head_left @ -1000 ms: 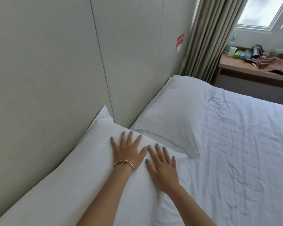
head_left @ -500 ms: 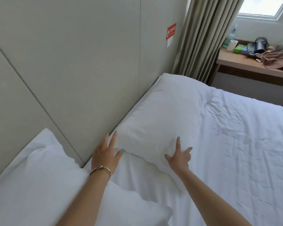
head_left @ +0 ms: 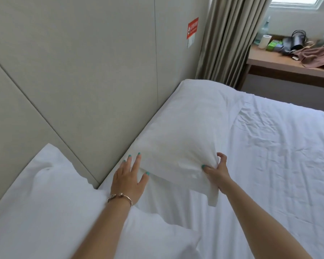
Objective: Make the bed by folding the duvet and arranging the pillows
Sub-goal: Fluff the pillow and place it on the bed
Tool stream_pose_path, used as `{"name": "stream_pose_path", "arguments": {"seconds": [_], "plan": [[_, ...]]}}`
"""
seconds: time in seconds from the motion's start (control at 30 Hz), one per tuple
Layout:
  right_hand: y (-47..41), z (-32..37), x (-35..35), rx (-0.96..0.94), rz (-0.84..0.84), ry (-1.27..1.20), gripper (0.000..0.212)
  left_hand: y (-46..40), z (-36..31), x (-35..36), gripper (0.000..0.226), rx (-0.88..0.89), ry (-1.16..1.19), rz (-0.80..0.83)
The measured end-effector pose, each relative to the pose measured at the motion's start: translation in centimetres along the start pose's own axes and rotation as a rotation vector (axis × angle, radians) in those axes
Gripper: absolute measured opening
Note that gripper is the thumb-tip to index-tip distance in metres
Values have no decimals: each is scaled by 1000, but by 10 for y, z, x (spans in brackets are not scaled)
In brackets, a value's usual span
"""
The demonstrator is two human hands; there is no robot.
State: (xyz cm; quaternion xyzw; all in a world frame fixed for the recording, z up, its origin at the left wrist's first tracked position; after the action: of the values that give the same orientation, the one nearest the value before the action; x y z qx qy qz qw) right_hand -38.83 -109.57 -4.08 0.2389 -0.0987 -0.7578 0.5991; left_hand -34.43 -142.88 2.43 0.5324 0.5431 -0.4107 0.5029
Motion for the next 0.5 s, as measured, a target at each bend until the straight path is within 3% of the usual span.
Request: {"name": "stream_pose_path", "arguments": {"seconds": [0.17, 0.3, 0.4, 0.5], "plan": [[78, 39, -102, -77, -155, 54, 62, 32, -50, -45, 83, 176, -208, -106], [177, 54, -164, -186, -237, 67, 57, 87, -127, -60, 74, 335, -78, 18], [259, 61, -174, -270, -230, 108, 50, 166, -179, -70, 74, 472, -13, 85], [331, 53, -174, -307, -219, 133, 57, 253, -207, -83, 74, 589, 12, 92]]}}
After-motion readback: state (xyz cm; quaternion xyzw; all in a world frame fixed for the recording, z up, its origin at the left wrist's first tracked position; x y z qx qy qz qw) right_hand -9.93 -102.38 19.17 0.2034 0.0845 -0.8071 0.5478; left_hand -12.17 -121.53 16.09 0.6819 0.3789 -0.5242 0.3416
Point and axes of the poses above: each hand's wrist, its own y-axis away from the middle knuckle, its own x-axis out of the palm, z = x × y, the point moved 10 cm from there along -y, towards the middle knuckle, and after that the axes turned 9 degrees about -y, right-handed, at the moved point
